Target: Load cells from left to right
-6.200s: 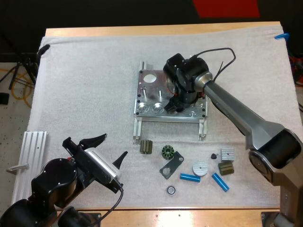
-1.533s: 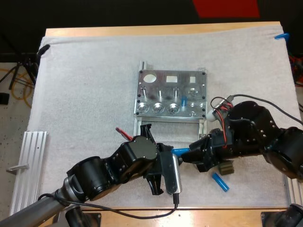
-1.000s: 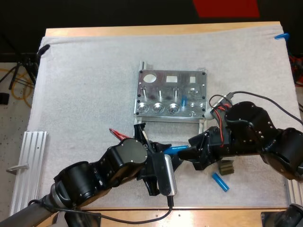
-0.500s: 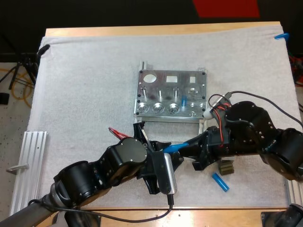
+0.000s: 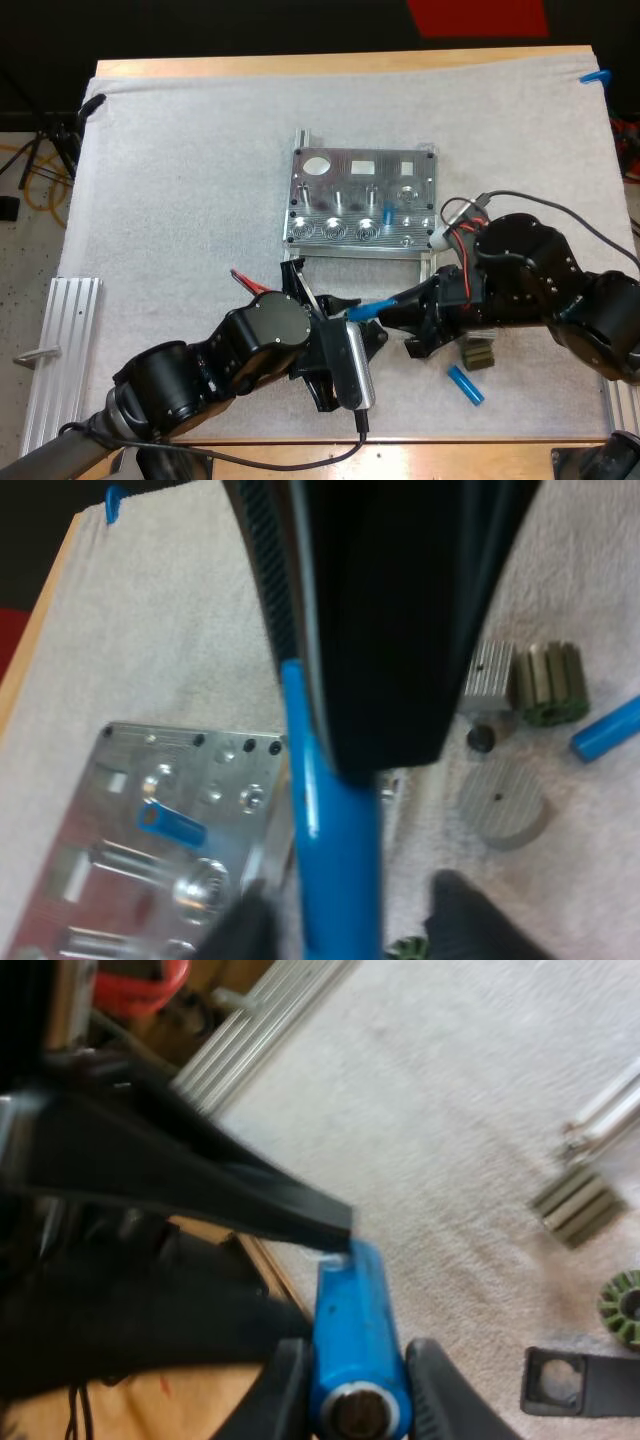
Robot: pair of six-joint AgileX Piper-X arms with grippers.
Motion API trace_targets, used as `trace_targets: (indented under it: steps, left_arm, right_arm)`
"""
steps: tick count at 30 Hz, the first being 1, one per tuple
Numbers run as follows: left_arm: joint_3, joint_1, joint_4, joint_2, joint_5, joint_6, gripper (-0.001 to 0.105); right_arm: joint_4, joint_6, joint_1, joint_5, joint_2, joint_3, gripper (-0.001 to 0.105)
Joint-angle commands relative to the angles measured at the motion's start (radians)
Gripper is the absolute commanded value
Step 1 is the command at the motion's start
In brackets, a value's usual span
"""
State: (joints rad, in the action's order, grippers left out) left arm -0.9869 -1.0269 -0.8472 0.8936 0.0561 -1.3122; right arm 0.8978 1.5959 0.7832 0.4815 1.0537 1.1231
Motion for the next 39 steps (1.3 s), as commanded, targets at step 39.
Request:
trace_targets:
  steps: [39]
  left_arm:
    - [0.176,0.522,-0.108,-0.386,-0.012,-0.409,0.069]
  right_arm:
    - [0.36,0.233,-0.124,-0.642,0.702,0.553,0.0]
